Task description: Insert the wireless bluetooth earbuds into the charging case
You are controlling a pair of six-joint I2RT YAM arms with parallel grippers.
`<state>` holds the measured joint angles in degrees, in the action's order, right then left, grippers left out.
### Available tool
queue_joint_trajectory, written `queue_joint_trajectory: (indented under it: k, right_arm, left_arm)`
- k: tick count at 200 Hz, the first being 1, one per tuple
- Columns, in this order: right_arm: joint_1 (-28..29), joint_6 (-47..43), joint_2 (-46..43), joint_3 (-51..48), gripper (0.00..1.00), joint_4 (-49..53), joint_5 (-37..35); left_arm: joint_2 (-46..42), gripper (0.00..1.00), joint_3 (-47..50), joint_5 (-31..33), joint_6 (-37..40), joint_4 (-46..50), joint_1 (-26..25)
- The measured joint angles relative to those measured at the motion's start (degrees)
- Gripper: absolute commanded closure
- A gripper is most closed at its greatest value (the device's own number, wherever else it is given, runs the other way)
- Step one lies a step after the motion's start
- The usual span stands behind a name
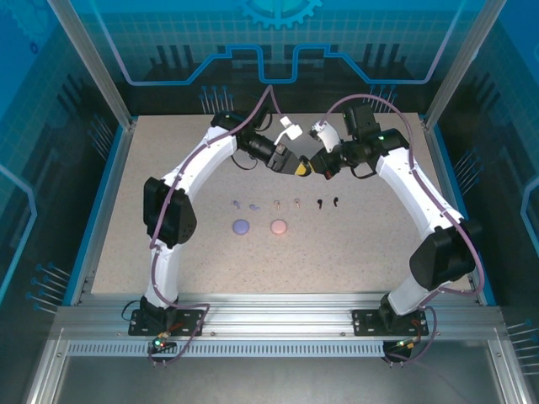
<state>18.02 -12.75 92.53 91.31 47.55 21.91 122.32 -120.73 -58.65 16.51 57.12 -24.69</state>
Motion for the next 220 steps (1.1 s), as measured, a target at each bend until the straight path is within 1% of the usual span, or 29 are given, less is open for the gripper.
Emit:
queue_joint_trajectory:
  k: [39,84,134,154,170,189,202,220]
  right_arm:
    - [0.0,0.0,0.0,0.0,1.00,0.0,0.0]
    - [0.0,0.0,0.0,0.0,1.00,0.0,0.0]
    - [0.0,0.0,0.0,0.0,1.00,0.0,-0.1]
    - [0.0,0.1,0.0,0.1,1.00,0.0,-0.1]
    - [0.0,0.5,0.0,0.1,1.00,0.0,-0.4]
    - [0.0,1.2,0.0,0.2,0.83,-0.1,-0.7]
    - [-0.1,2.0,-0.1,0.4,0.68,-0.3,-1.5]
    - [-1.0,4.1,-0.2,1.1,0.59,-0.8,-2.4]
  left_arm:
    - [0.0,0.64,0.0,-0.9,-0.1,0.0,0.0]
    - [0.0,0.68,0.0,-1.5,-0.1,0.0,0.0]
    - [0.1,0.84,0.0,-2.3,-0.6,-0.1,0.2]
    - [0.3,1.00,0.0,-2.7,-1.1,-0.2,0.2]
    - [0.3,1.00,0.0,-2.7,-1.1,-0.4,0.2]
    - [0.3,1.00,0.0,-2.7,-1.2,-0.8,0.2]
    - [0.3,1.00,0.1,-2.7,-1.5,-1.6,0.2]
    - [0.0,1.00,1.8,-2.4,-2.4,-4.3,0.2]
